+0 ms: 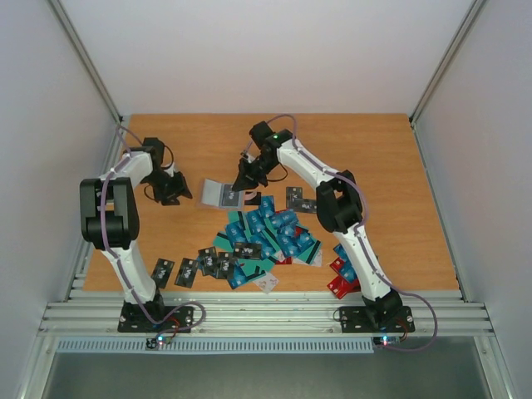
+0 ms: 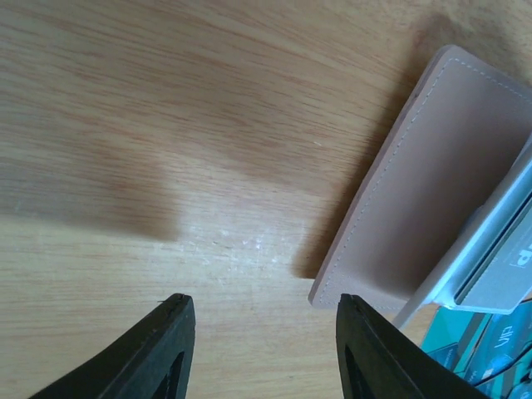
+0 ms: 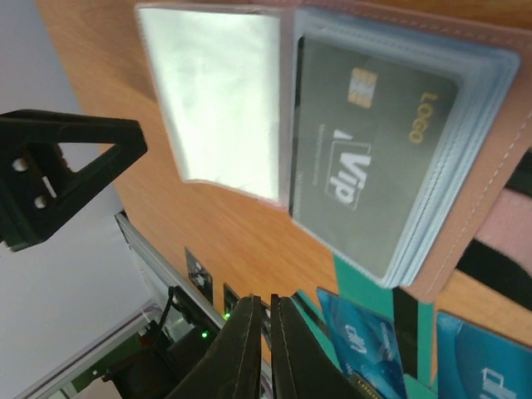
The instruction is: Put the credit cards into the card holder
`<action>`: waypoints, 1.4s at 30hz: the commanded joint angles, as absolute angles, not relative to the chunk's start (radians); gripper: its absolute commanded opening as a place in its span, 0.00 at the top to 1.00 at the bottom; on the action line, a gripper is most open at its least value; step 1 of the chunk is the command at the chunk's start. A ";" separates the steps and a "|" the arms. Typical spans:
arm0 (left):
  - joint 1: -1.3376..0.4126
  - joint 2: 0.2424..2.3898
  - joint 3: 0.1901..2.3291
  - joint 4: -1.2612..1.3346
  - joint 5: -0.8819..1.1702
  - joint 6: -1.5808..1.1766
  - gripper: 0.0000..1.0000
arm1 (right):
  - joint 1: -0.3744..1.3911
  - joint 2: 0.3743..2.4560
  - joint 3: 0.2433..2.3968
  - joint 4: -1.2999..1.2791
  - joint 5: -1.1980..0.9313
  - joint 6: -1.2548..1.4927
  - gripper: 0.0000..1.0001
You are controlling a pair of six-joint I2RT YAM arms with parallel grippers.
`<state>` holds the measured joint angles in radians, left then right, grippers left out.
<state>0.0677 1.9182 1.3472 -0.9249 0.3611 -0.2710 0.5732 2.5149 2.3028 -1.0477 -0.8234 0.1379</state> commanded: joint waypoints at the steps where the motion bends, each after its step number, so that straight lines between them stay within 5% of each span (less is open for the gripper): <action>1: 0.065 1.946 1.379 -0.910 0.339 -0.235 0.51 | 0.579 2.576 2.352 -1.047 -0.839 0.108 0.94; 24: 0.070 2.024 1.300 -0.655 0.716 -0.248 0.50 | 0.565 2.723 2.413 -1.162 -0.811 0.017 0.95; 42: 0.048 1.870 1.266 -0.592 0.838 -0.267 0.51 | 0.561 2.727 2.379 -1.173 -0.803 -0.032 0.96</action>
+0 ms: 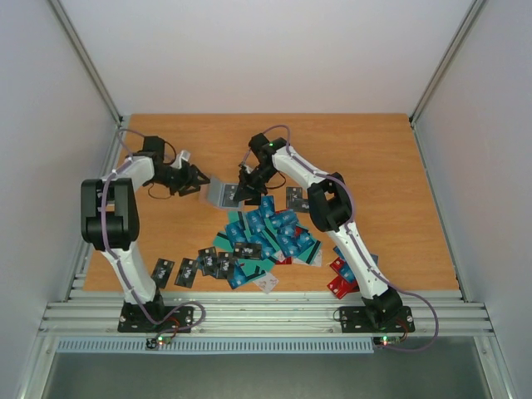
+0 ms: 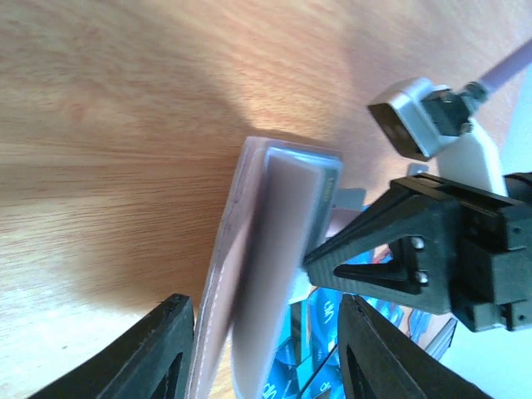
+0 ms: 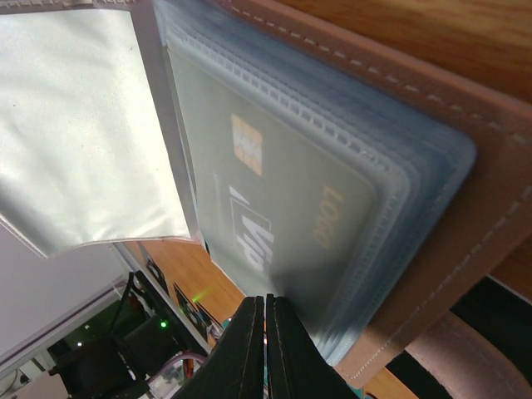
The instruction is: Put the credit cards into the card holder
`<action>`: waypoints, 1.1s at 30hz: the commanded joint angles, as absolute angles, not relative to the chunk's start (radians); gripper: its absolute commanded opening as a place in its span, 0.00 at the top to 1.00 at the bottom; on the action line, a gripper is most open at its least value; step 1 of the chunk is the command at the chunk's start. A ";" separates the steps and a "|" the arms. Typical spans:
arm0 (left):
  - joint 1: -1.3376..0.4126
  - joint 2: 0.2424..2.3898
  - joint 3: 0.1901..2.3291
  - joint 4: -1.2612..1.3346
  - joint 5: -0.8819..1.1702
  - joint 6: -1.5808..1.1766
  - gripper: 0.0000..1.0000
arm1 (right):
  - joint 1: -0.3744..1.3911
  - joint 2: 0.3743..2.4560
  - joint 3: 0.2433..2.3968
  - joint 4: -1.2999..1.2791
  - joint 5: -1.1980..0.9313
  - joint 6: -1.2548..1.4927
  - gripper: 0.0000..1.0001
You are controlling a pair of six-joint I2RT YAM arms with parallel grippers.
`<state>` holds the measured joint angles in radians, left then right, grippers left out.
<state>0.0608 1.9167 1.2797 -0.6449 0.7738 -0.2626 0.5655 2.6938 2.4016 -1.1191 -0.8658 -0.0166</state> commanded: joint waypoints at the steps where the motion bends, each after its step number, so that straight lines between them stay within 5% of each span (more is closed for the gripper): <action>1: 0.042 1.871 1.268 -0.589 0.848 -0.267 0.50 | 0.561 2.727 2.379 -1.172 -0.804 -0.031 0.96; 24: -0.131 1.984 1.382 -0.554 0.879 -0.319 0.51 | 0.535 2.617 2.424 -1.169 -0.857 -0.007 0.94; 33: -0.153 2.049 1.431 -0.535 0.893 -0.354 0.60 | 0.497 2.510 2.383 -1.189 -0.827 -0.016 0.93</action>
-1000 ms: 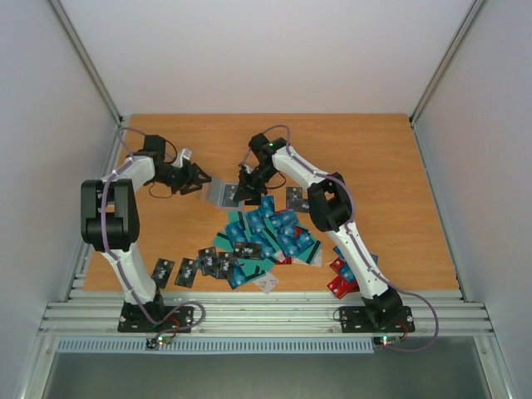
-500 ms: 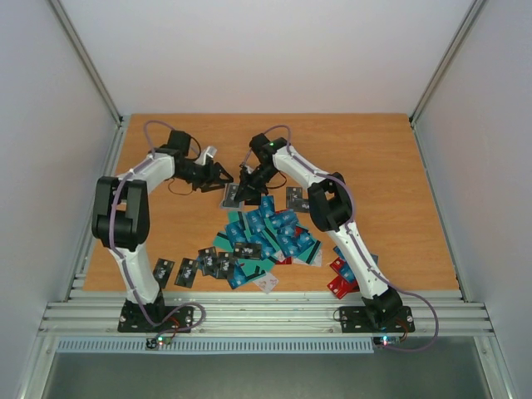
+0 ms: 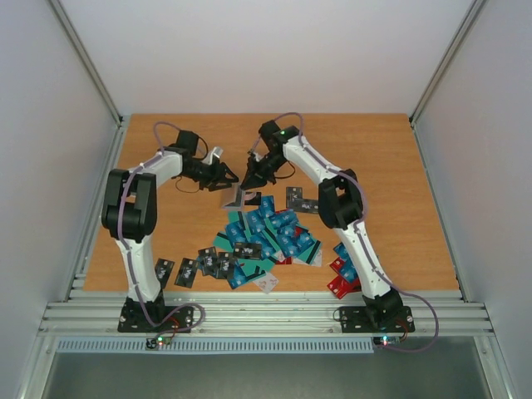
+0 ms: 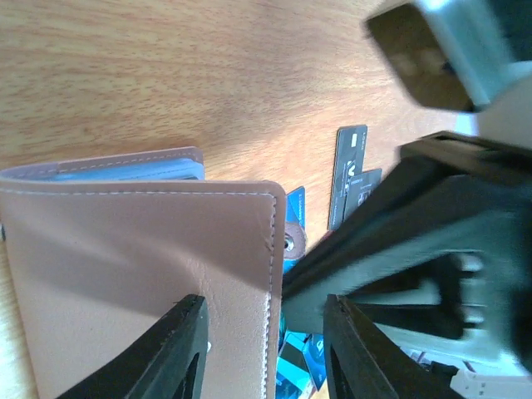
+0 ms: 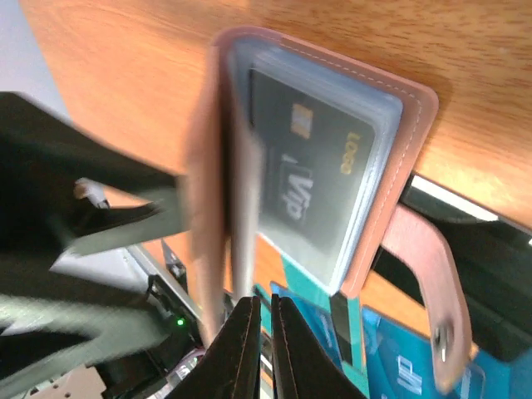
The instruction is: Put the credit cards into the card holder
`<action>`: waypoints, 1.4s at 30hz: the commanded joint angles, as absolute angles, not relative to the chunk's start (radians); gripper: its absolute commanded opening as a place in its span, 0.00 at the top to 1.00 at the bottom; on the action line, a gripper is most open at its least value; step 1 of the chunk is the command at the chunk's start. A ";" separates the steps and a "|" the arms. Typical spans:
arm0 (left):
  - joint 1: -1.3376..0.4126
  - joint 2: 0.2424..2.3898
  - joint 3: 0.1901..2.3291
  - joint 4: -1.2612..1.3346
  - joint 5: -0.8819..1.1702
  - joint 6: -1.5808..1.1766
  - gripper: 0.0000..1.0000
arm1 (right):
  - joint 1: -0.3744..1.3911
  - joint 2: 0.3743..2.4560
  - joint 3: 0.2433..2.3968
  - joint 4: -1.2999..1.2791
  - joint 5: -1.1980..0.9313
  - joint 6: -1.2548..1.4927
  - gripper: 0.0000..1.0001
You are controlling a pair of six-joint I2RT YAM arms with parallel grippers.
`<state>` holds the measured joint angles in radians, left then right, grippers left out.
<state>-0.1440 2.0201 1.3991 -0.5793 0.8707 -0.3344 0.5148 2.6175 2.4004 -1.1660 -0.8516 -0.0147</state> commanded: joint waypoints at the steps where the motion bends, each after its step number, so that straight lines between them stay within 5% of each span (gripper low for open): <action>1: -0.155 2.053 1.433 -0.532 0.893 -0.359 0.62 | 0.494 2.493 2.366 -1.186 -0.822 -0.019 0.93; 11: -0.177 2.114 1.453 -0.573 0.820 -0.352 0.81 | 0.478 2.358 2.131 -1.045 -0.847 0.027 0.92; 16: -0.185 2.138 1.480 -0.629 0.751 -0.352 0.99 | 0.482 2.353 2.064 -0.926 -0.924 0.104 0.90; 42: -0.193 2.063 1.531 -0.749 0.707 -0.351 0.98 | 0.509 2.629 2.261 -1.017 -0.876 0.095 0.91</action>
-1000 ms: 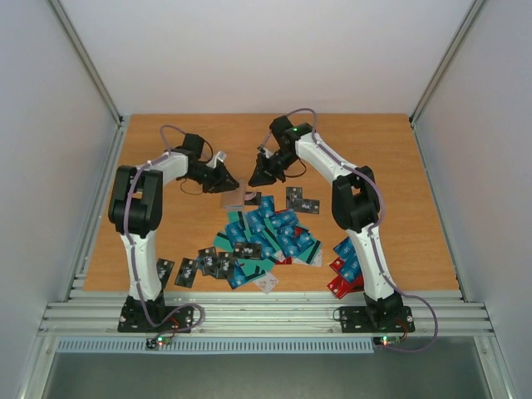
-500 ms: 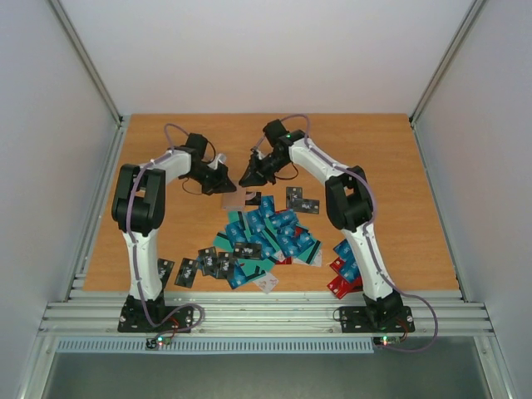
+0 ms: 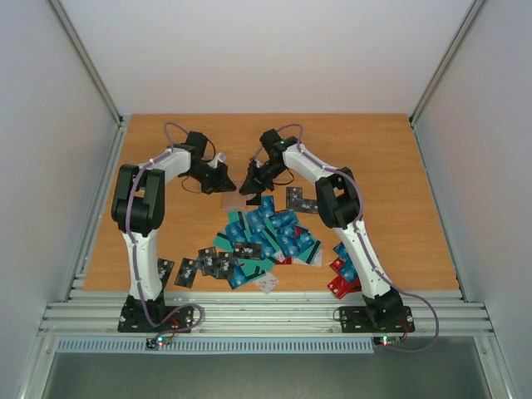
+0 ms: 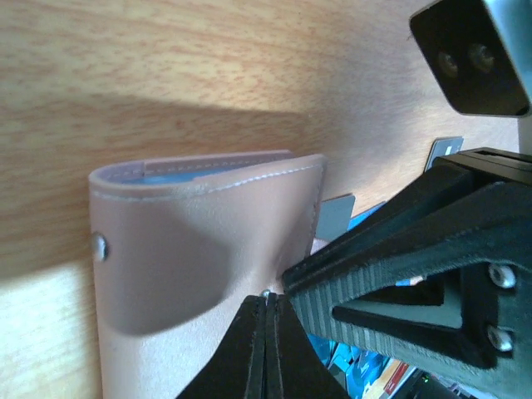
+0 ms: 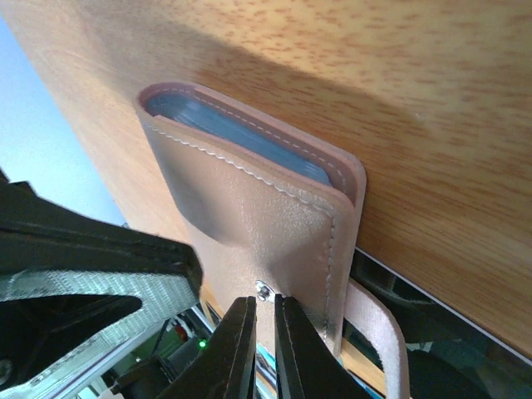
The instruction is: Put the credit cards into the card holder
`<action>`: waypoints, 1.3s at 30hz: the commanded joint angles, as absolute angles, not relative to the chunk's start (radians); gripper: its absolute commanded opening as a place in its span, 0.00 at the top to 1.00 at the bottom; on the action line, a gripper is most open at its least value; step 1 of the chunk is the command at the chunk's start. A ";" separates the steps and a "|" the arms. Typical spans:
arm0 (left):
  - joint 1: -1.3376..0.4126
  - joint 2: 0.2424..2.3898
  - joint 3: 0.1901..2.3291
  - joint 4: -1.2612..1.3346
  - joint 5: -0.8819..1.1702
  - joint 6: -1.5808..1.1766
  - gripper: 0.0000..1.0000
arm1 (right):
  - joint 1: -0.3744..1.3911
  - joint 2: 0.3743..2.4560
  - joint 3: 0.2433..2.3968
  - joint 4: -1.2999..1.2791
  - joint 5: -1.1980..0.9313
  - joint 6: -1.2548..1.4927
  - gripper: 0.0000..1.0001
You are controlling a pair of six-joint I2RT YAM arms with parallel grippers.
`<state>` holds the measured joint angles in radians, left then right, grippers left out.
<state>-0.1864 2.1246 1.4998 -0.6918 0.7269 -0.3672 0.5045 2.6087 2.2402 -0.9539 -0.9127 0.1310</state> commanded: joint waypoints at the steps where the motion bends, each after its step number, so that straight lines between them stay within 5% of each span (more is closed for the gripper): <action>1: -0.193 2.059 1.532 -0.764 0.700 -0.343 0.98 | 0.509 2.631 2.260 -1.021 -0.875 0.091 0.91; 22: -0.269 2.138 1.554 -0.900 0.567 -0.216 0.96 | 0.494 2.556 2.360 -1.081 -0.915 0.081 0.91; 39: -0.251 2.078 1.564 -0.881 0.534 -0.274 1.00 | 0.431 2.366 2.061 -0.991 -0.839 0.070 0.90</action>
